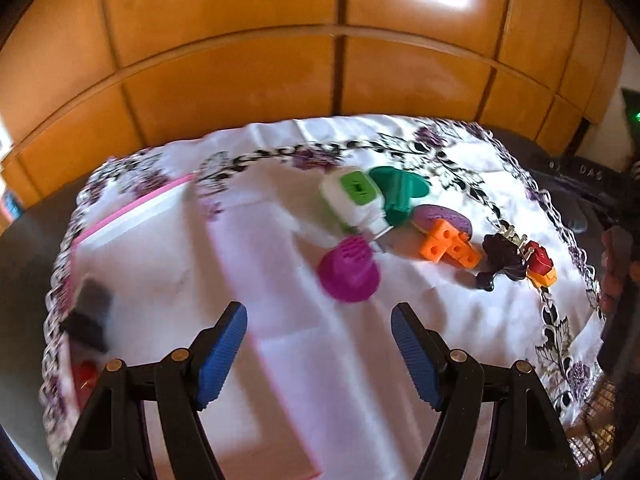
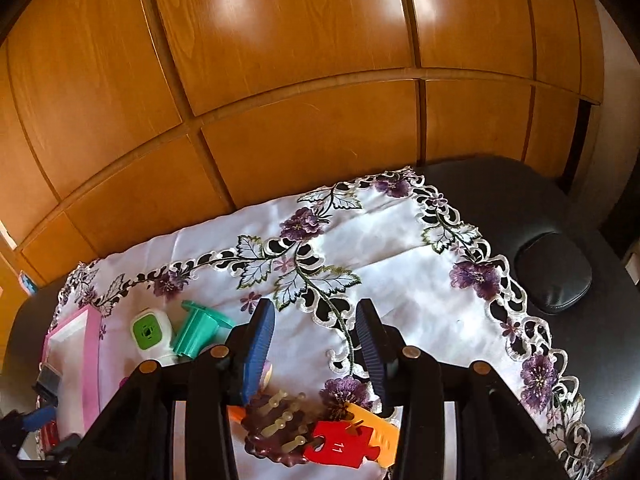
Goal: Organize rigid objects
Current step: 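Grasp the magenta perforated cup with the left tool, then grasp the white-and-green plug-in device with the right tool while the left tool holds the cup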
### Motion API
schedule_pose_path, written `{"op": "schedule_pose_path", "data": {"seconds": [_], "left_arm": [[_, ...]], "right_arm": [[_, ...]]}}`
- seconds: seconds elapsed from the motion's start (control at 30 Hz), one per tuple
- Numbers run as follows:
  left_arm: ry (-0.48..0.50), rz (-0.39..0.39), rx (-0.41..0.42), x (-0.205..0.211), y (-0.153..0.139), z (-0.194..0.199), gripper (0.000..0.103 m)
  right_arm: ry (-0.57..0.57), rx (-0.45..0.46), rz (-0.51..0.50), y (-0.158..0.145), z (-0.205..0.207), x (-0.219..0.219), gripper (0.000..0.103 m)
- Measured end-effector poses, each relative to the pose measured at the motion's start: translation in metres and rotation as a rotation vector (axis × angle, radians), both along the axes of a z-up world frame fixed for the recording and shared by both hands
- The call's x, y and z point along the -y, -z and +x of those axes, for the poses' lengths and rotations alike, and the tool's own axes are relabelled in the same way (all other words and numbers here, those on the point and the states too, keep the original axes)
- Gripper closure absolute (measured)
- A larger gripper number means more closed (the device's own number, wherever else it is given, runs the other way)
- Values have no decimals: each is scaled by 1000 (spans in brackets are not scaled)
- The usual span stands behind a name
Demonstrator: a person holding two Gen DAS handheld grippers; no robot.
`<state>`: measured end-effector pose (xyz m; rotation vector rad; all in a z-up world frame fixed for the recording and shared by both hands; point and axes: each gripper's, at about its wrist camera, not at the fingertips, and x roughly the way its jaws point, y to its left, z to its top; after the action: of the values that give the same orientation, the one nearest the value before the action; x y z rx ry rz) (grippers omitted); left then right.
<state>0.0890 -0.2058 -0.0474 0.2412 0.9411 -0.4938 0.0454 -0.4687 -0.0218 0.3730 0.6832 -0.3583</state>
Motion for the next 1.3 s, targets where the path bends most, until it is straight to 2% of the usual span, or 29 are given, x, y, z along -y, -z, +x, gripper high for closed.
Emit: {"op": "schedule_pose_path", "data": {"seconds": [0.27, 0.33, 0.4, 0.47, 0.6, 0.7, 0.9, 1.13, 1.3], "left_arm": [[12, 76, -32, 46, 37, 35, 29], [8, 86, -46, 53, 46, 44, 38], [12, 87, -78, 57, 54, 52, 69], [26, 44, -105, 57, 57, 54, 70], [41, 1, -49, 44, 47, 33, 70], [44, -41, -38, 29, 37, 16, 70], [53, -73, -10, -2, 23, -20, 70], [20, -121, 36, -43, -1, -39, 70], [-12, -153, 54, -71, -14, -43, 70]], "right_arm": [[6, 2, 34, 1, 1, 5, 60], [7, 5, 37, 2, 1, 5, 60], [9, 2, 40, 3, 2, 6, 60], [10, -4, 43, 4, 3, 7, 60], [0, -21, 42, 8, 5, 6, 60], [-27, -34, 36, 10, 8, 1, 60], [-118, -90, 6, 19, 19, -16, 60], [-385, -128, -35, 24, 34, -76, 60], [-542, -182, -131, 26, 68, -129, 59]]}}
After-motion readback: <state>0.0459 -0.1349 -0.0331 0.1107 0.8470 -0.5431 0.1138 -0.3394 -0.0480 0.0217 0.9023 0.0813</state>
